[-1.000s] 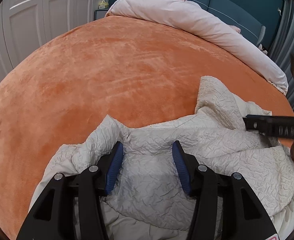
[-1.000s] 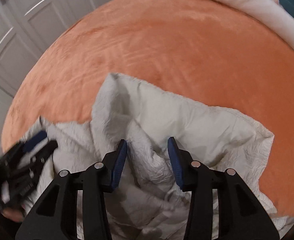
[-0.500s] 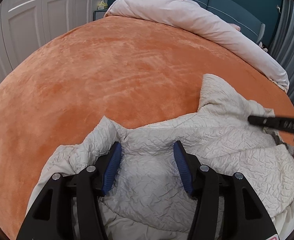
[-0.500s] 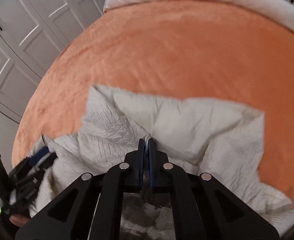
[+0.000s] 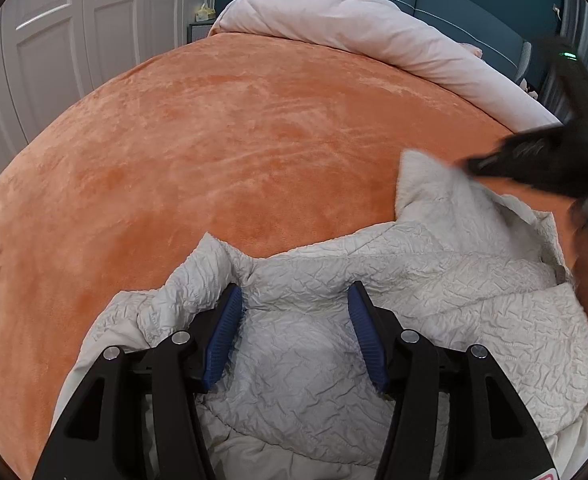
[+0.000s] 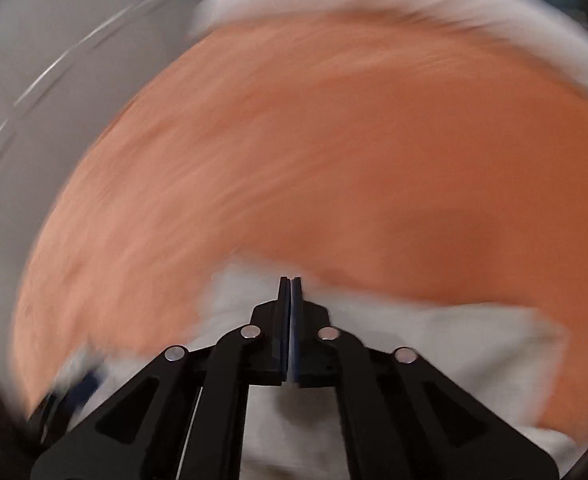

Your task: Fold large clothes

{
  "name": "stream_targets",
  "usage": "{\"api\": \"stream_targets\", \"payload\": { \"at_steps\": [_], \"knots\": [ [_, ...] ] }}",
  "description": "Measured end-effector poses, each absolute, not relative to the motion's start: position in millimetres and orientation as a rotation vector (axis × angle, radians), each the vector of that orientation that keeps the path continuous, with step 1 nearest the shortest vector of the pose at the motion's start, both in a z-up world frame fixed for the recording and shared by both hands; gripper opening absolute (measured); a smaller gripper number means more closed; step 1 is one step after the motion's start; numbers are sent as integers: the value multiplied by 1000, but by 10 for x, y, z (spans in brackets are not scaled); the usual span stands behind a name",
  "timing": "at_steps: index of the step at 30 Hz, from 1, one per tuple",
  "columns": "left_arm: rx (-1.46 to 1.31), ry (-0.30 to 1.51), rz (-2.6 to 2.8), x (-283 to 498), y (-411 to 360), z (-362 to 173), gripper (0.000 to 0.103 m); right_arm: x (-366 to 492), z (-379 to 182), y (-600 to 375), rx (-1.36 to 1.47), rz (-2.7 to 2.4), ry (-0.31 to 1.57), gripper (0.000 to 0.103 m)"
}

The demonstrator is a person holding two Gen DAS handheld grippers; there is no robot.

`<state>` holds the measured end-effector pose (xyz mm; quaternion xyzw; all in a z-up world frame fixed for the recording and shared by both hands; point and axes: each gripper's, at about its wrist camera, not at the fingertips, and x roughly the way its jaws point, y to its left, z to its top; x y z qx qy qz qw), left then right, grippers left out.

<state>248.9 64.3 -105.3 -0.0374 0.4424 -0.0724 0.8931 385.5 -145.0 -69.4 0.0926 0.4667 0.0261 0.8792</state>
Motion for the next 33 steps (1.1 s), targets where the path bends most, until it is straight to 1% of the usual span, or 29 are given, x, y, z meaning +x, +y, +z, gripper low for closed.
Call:
{"api": "stream_targets", "payload": {
  "at_steps": [2,5,7,9,10,12,14,15,16,18,20,21,23,27,30,33],
  "knots": [
    [-79,919,-151,2491,637,-1054,54,3624,-445,-1988,294,41,893,4],
    [-79,921,-155,2483,637,-993,54,3181,-312,-2458,318,42,874,4],
    [-81,912,-150,2463,606,-818,54,2938,-370,-2586,321,58,907,4],
    [-159,851,-208,2442,550,-550,54,2838,-492,-2574,342,95,948,4],
    [-185,829,-238,2476,453,-388,55,2827,-576,-2541,345,114,971,4],
    [-190,838,-282,2598,220,-241,62,2892,-748,-2360,316,149,1007,4],
    [-134,912,-319,2832,-112,-333,62,3021,-916,-2174,274,167,1054,3],
    [-100,938,-296,2904,-201,-411,62,3039,-1009,-2131,238,132,1077,0],
    [-48,986,-268,3009,-315,-559,60,3041,-1080,-2135,211,88,1082,0],
    [-37,1070,-231,3152,-369,-851,60,3088,-1159,-2238,233,25,1069,0],
    [-80,1097,-222,3212,-312,-1010,66,3059,-1115,-2458,340,-64,1002,0],
    [-102,1090,-222,3218,-287,-1035,66,3006,-1061,-2540,361,-104,967,3],
    [-105,1074,-226,3204,-280,-1012,66,2782,-856,-2661,404,-139,875,3],
    [-120,993,-179,2983,-135,-736,61,2281,-501,-2496,367,-62,836,3],
    [-148,879,-205,2521,34,-324,62,1818,-395,-2262,347,2,854,3],
    [-143,835,-216,2091,133,-131,64,1495,-406,-2067,353,62,896,3]
  ]
}}
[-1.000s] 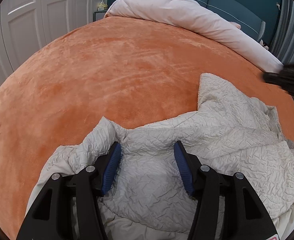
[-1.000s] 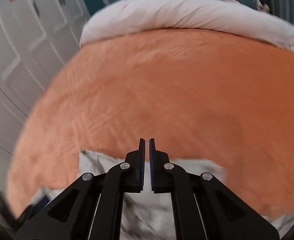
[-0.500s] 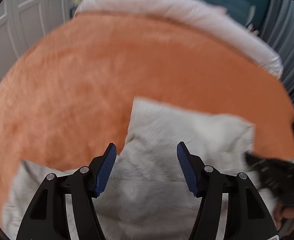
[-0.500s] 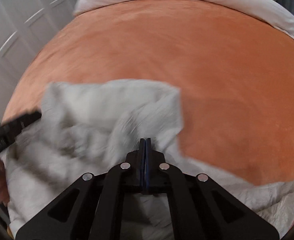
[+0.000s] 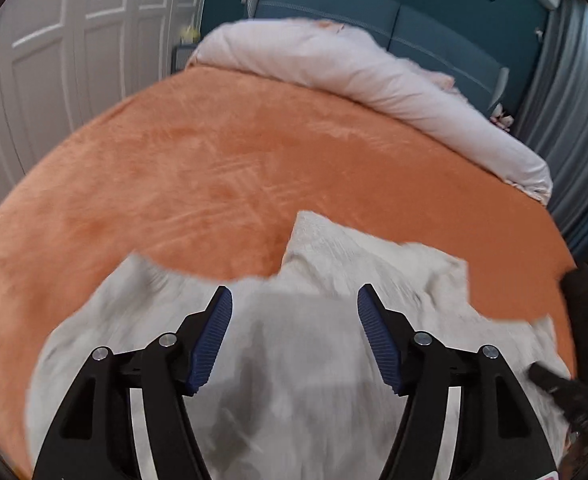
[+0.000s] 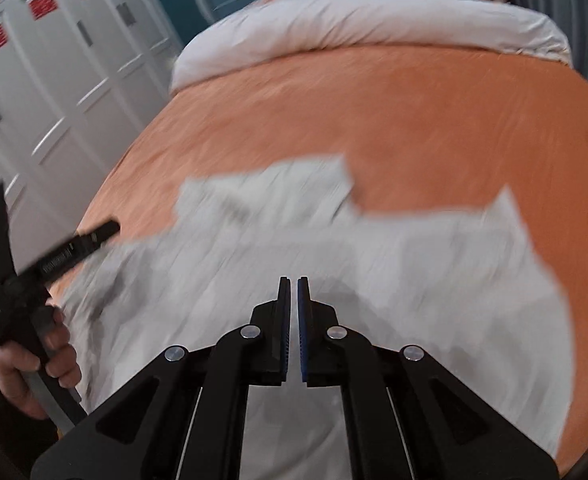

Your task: Fold large clothes

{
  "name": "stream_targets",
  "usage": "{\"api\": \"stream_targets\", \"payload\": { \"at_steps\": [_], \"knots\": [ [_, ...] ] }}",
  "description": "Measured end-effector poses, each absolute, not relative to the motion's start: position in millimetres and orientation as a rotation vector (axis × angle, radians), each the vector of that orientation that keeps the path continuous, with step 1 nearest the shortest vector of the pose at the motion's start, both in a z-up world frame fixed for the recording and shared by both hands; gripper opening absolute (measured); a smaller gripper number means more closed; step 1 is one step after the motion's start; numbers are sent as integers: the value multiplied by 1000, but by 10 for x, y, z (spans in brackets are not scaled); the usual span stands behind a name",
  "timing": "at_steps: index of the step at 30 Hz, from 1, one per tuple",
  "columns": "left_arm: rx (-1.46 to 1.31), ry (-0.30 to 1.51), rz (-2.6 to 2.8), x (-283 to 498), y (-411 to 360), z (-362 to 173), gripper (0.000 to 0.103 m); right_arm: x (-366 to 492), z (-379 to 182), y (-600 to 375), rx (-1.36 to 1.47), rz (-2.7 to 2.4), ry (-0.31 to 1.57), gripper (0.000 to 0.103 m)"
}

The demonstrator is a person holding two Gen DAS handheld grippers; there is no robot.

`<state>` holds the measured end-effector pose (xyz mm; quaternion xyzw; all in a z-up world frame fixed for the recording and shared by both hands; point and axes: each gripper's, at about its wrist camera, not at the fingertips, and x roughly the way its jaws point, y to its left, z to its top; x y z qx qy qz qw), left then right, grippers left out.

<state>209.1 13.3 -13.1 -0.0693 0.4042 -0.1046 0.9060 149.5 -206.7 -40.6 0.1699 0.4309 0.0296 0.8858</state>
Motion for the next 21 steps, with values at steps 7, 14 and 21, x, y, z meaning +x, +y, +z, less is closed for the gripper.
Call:
{"api": "stream_targets", "payload": {
  "at_steps": [7,14,21],
  "knots": [
    [-60,893,-208,1215,154,-245,65,1155,-508,-1511,281,126,930,4],
    [-101,961,-101,1142,369,-635,81,1189,-857,-1506,298,153,954,0],
    [-213,915,-41,993,824,-282,78,1144,-418,-1538,344,163,933,5]
  ]
}}
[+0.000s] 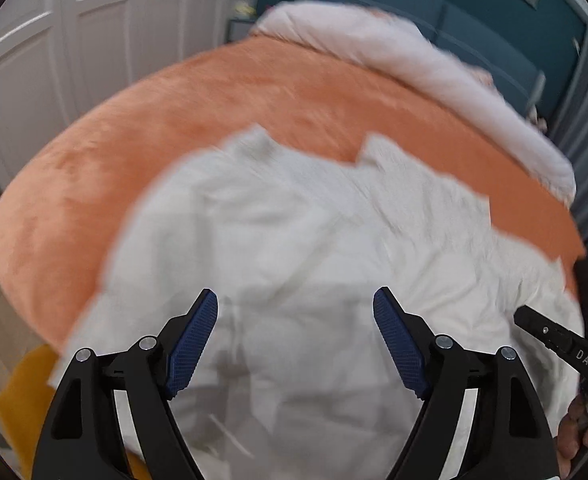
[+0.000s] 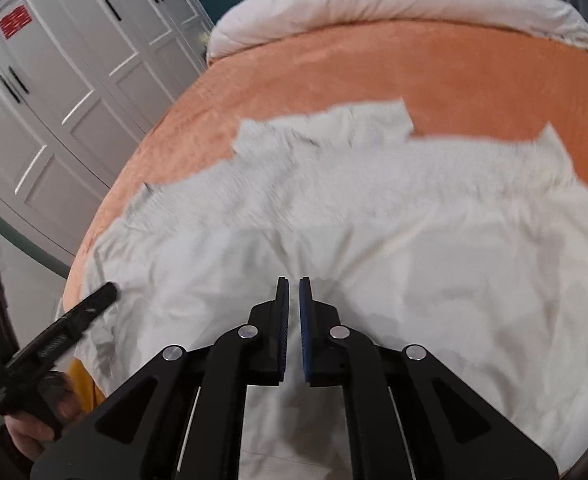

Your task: Fold large clothes

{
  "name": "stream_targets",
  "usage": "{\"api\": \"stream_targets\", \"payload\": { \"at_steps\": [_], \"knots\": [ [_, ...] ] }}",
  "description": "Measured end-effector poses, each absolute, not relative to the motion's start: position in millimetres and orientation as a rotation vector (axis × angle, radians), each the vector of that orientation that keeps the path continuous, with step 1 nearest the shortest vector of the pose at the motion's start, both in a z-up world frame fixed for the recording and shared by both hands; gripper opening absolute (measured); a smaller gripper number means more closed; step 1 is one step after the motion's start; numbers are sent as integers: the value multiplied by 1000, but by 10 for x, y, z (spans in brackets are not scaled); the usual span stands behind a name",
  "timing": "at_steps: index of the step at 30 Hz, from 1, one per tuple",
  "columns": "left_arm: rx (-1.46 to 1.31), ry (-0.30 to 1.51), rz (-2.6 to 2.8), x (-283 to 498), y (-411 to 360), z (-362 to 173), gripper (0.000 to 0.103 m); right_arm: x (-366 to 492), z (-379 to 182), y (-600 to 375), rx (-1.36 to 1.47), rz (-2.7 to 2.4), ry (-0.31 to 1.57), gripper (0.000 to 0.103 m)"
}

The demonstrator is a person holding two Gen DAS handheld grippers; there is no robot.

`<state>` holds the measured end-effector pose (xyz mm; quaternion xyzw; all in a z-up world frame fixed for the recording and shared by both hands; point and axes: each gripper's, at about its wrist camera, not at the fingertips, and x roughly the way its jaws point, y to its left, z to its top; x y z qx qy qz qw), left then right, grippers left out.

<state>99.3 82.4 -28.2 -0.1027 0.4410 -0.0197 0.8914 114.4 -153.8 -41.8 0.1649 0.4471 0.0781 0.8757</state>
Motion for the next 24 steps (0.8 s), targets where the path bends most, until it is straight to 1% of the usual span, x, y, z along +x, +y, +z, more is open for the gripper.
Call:
{"api": "stream_targets", "payload": {
  "at_steps": [2,4,6,9,11,13,15,17,18,19,21,23,24],
  "knots": [
    [-248,912,-5,955,1099,-215,79,1238,-400,-1451,302,145,949,5],
    [-286,927,37,925,1400,-247,79,1345,-496,-1390,292,133,991,5],
    [-351,960,62,904,1671,-356,79,1450,-669,-1344,292,127,1045,3],
    [-480,1024,59,888,1969,-623,79,1484,-784,-1286,269,104,1049,2],
    [-522,1057,40,907,2035,-789,80,1498,-808,-1273,271,94,1060,2],
    [-560,1075,12,937,2035,-933,82,1506,-830,-1278,272,94,1063,1],
    [-525,1069,3,969,1951,-987,85,1500,-861,-1294,288,97,1061,1],
    [-467,1068,-19,1035,1792,-976,85,1489,-893,-1316,304,103,1055,1],
    [-466,1070,-35,1050,1751,-961,73,1486,-901,-1328,309,106,1053,1],
    [-479,1066,-73,1078,1691,-922,63,1480,-907,-1336,313,110,1050,1],
    [-490,1054,-115,1095,1613,-817,27,1488,-918,-1364,320,118,1049,1],
    [-486,1013,-162,1082,1519,-600,14,1487,-928,-1388,334,127,1048,1],
    [-475,992,-183,1064,1470,-476,11,1489,-934,-1402,341,129,1048,1]
  ]
}}
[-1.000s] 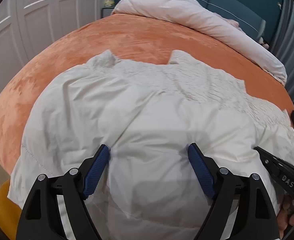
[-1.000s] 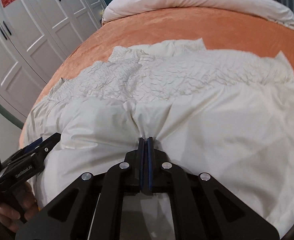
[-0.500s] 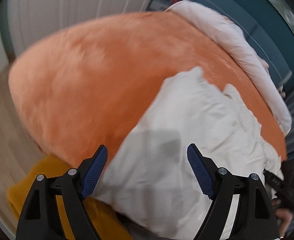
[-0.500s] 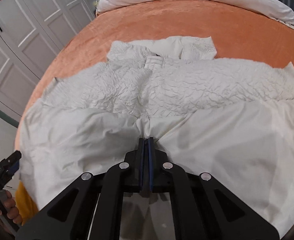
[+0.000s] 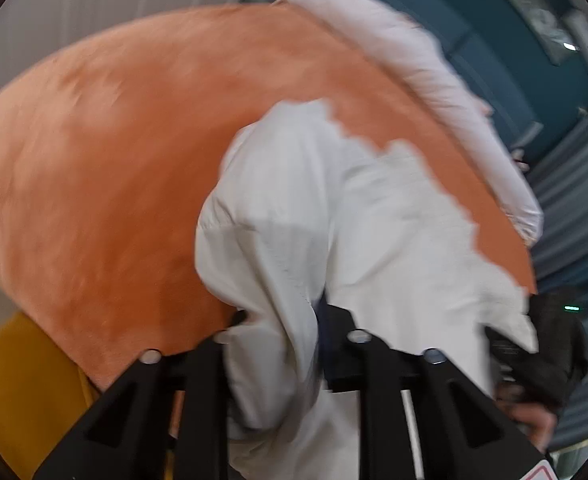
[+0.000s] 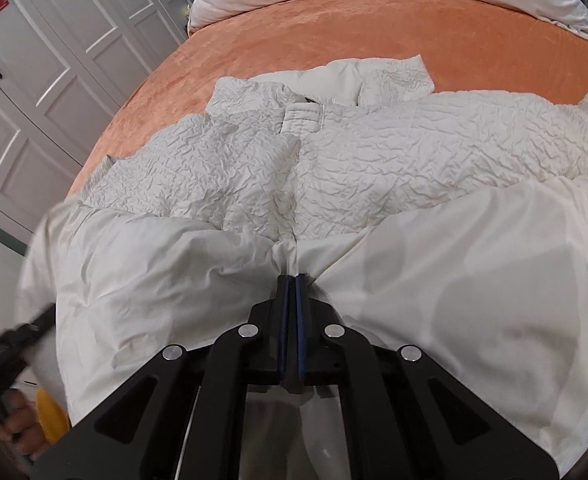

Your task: Fold large clothes

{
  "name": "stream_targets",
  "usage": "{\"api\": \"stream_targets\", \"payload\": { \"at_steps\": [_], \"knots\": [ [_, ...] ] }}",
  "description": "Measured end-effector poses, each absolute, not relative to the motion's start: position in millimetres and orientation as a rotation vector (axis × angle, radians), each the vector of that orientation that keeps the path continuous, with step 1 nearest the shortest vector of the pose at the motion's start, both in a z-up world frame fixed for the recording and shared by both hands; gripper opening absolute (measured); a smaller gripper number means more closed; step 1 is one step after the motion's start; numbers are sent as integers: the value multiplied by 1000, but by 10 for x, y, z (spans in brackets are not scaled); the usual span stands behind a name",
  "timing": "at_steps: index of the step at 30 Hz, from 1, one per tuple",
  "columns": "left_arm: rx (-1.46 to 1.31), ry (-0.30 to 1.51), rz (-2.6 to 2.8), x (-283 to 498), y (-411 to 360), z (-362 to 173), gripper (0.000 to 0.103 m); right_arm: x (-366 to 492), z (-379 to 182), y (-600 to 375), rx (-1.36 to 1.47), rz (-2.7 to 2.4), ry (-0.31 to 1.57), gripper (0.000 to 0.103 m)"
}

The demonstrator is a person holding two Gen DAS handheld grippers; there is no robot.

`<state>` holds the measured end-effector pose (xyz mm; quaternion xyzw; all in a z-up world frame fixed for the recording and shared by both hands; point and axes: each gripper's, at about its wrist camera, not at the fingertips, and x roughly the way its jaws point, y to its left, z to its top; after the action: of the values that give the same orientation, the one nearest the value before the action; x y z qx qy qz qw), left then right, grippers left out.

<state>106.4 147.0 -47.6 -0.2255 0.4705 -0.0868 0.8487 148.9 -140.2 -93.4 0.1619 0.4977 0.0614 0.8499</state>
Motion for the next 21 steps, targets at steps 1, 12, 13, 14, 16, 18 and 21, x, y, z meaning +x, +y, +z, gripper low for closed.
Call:
{"api": "stream_targets", "payload": {
  "at_steps": [1,12,13,14,16,18,21],
  "knots": [
    [-460,964,-209,1041,1397,-315,9,1489,-944,-1413,347,130,1048,1],
    [-197,759,-465,717,-60,900,6,1017,-551,-1790,435,192,963,6],
    [-192,757,-480,734,-148,923,6,843,-475,-1881,443,199,941,6],
    [-183,755,-499,722,-252,954,6,704,-437,-1955,450,199,930,6],
    [-160,754,-538,691,-478,978,6,453,-441,-2066,483,224,929,6],
    [-133,751,-576,647,-690,1000,6,319,-516,-2096,495,238,947,6],
    [-89,760,-623,597,-1045,963,6,272,-819,-2041,526,257,980,5]
  ]
}}
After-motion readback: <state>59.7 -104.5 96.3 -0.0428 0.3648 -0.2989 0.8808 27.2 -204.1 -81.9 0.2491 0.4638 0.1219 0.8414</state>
